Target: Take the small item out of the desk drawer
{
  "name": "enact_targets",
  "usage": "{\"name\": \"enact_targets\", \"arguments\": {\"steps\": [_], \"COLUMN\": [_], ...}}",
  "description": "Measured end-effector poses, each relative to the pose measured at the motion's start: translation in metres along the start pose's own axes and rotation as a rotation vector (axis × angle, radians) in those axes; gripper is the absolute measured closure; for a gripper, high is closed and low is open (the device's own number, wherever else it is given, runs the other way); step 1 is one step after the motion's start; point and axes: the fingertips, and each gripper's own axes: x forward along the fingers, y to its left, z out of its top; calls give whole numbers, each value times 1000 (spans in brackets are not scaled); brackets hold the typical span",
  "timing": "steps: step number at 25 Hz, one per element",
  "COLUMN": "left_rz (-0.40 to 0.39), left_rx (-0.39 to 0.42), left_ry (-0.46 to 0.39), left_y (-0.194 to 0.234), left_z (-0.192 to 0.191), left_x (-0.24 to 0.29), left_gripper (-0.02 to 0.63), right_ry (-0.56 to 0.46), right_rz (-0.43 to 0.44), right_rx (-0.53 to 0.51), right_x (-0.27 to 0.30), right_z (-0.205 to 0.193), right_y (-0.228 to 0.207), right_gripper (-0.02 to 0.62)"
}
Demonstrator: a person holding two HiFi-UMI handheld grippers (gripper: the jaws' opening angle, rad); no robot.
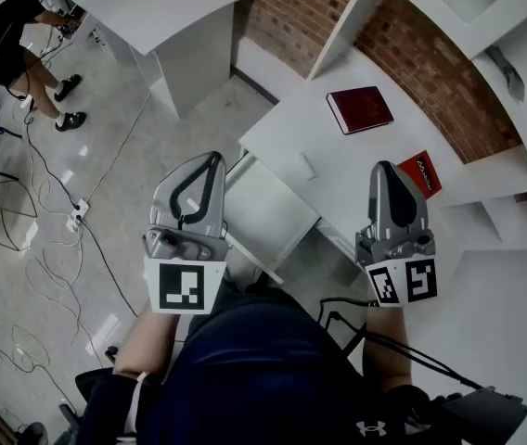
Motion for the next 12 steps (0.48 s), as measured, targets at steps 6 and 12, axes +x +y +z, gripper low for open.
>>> {"name": "enact_targets", "arguments": {"steps": [6, 12], "left_rz": [-14, -38], "left_rx": [7, -7], "left_ry": [-5, 9], "left_y": [4, 2], "left_z": [-3, -9], "left_x": [5, 11], "left_gripper": [603, 603], "right_ry": [14, 30], "right_rz": [-8, -14], "right_rx": [2, 5], "right_x": [5, 6], "right_z": [-3, -8], "right_y": [-1, -2], "right_gripper": [594, 594]}}
